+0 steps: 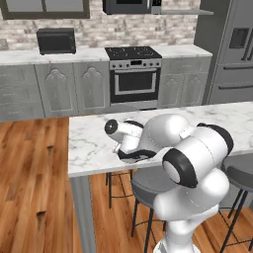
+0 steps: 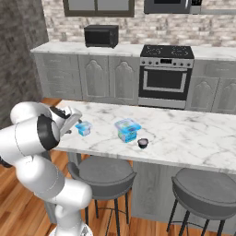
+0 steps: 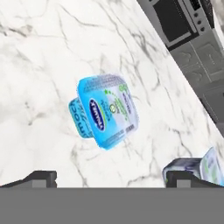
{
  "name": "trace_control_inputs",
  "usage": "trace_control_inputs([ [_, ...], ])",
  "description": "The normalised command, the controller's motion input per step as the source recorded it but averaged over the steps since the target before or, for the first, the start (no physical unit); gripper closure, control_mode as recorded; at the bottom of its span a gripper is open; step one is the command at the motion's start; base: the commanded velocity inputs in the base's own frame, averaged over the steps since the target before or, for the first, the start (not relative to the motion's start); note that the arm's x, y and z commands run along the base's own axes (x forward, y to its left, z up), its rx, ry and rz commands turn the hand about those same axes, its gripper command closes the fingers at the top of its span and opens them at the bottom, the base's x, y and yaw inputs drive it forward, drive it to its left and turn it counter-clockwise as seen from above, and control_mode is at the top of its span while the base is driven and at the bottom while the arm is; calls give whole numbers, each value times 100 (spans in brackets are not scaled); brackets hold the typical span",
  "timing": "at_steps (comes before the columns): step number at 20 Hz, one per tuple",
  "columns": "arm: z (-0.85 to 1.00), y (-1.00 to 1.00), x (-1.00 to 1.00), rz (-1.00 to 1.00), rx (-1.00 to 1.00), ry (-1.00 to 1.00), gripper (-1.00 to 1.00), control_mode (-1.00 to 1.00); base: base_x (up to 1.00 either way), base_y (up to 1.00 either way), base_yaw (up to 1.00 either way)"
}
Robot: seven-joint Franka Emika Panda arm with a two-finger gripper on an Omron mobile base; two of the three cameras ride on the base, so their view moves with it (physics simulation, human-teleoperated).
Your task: Stack the yogurt containers by placing the smaller containers on top of the larger containers.
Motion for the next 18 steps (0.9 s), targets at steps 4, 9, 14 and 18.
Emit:
trace_control_inputs([
  [4, -8, 0, 10, 0, -4, 0, -100, -100, 0, 0, 0],
  [9, -4, 0, 12, 0, -3, 0, -100, -100, 0, 0, 0],
  [14, -4, 0, 11, 0, -3, 0, -100, -100, 0, 0, 0],
  [18, -7, 0, 11, 0, -2, 0, -100, -100, 0, 0, 0],
])
